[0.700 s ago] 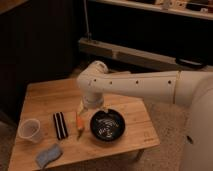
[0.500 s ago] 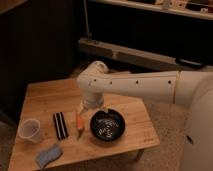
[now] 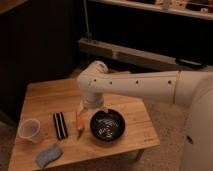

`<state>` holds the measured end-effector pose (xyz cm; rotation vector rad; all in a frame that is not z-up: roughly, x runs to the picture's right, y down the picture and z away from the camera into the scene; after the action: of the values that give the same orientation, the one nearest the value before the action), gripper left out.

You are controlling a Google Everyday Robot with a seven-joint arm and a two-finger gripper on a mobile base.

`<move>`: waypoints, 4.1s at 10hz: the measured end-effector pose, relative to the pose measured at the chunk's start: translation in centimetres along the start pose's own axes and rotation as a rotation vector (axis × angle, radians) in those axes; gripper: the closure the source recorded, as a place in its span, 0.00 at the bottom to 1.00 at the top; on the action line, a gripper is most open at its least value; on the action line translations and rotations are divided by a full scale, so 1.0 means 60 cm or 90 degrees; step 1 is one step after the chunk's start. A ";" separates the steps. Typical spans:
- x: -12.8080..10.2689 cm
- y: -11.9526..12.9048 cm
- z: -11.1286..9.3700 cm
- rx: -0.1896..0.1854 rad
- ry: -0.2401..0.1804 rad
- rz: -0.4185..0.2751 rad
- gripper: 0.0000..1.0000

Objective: Place the white sponge in the ceramic cup

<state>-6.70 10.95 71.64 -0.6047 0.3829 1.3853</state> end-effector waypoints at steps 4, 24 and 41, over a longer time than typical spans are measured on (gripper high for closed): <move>0.000 0.000 0.000 0.000 0.000 0.000 0.20; 0.131 0.147 -0.017 -0.010 -0.095 -0.479 0.20; 0.013 0.278 -0.113 -0.110 -0.453 -0.972 0.20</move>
<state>-22.36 8.67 62.97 -0.3177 -0.7009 0.0661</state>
